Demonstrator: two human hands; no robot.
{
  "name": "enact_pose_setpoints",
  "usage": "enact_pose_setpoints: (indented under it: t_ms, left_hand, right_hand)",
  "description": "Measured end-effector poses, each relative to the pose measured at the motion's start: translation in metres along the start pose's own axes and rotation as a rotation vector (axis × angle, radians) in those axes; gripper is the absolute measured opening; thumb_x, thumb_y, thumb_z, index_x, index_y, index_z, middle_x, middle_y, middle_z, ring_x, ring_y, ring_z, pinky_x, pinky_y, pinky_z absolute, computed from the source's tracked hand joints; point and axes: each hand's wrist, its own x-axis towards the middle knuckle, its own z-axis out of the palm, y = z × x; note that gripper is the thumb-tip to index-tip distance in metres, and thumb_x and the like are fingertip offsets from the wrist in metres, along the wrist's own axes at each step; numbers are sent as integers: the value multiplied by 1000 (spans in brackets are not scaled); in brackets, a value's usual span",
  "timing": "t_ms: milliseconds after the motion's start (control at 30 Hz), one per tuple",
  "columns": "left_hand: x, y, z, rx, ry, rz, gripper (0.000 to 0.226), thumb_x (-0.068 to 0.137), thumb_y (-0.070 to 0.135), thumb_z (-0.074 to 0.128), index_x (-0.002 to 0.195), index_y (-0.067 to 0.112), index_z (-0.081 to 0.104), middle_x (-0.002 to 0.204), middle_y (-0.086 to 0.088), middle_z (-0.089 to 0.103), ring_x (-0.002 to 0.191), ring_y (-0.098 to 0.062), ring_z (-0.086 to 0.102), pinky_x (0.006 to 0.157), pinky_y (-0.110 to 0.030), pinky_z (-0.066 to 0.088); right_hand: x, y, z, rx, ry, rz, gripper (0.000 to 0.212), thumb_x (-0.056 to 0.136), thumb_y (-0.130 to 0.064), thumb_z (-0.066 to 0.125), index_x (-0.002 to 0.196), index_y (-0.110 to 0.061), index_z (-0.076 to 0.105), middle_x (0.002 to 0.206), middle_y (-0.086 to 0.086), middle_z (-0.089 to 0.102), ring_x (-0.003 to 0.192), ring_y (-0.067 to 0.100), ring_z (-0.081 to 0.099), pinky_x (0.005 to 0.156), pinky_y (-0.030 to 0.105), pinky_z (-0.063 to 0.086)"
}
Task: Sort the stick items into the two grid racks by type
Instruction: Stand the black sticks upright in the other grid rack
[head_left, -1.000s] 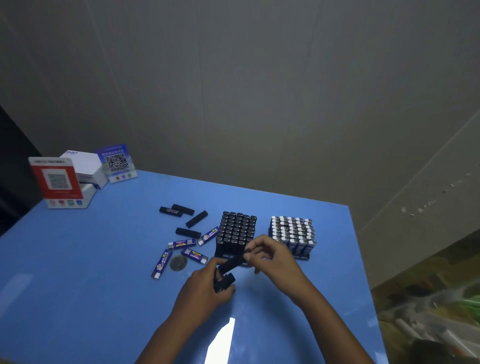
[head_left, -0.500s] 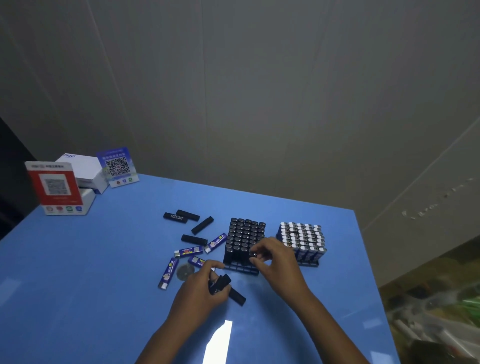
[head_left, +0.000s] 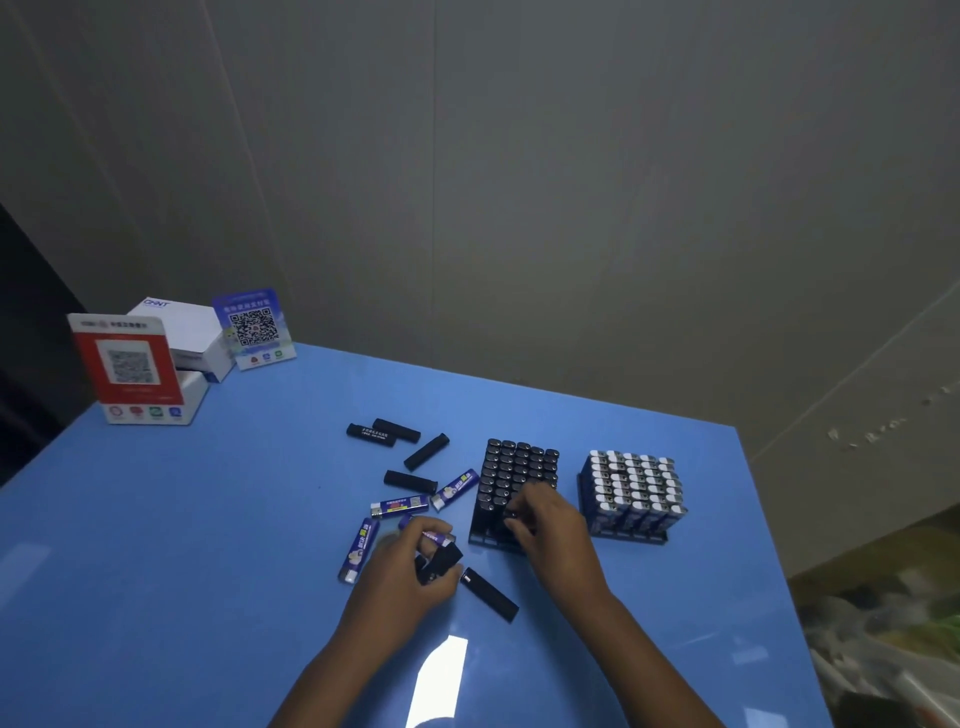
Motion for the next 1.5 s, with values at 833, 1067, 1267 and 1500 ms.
enact_pose_setpoints:
  t_ms: [833, 1067, 1267, 1500]
  left_hand:
    - [-10, 0, -10, 9, 22, 20, 30, 79, 28, 78, 98, 40, 58, 79, 8, 60, 71, -1, 61, 62, -8, 42]
    - [-13, 2, -11, -17, 22, 29, 30, 79, 28, 77, 100, 39, 58, 81, 6, 60, 73, -2, 62, 63, -10, 44]
    - [-11, 3, -13, -47, 25, 32, 29, 80, 25, 78, 100, 36, 61, 78, 9, 57, 72, -2, 63, 63, -11, 45]
    - [-1, 8, 1, -88, -21, 35, 33, 76, 24, 82, 100, 35, 63, 79, 6, 66, 71, -8, 68, 73, -34, 57]
  right_hand:
    - [5, -6, 23, -290, 49, -74, 25, 94, -10, 59, 76, -15, 42, 80, -1, 47, 60, 19, 46, 50, 36, 40]
    - [1, -8, 26, -327, 29, -36, 30, 88, -4, 61, 75, -18, 38, 80, 0, 47, 59, 19, 44, 50, 34, 38]
    - [5, -3, 15, -221, -61, -70, 11, 94, -13, 63, 83, -12, 60, 91, -2, 57, 75, 18, 58, 63, 31, 46]
    - [-5, -25, -18, 392, -109, 120, 7, 88, -12, 75, 89, -19, 74, 89, -5, 69, 81, 8, 65, 73, 19, 52]
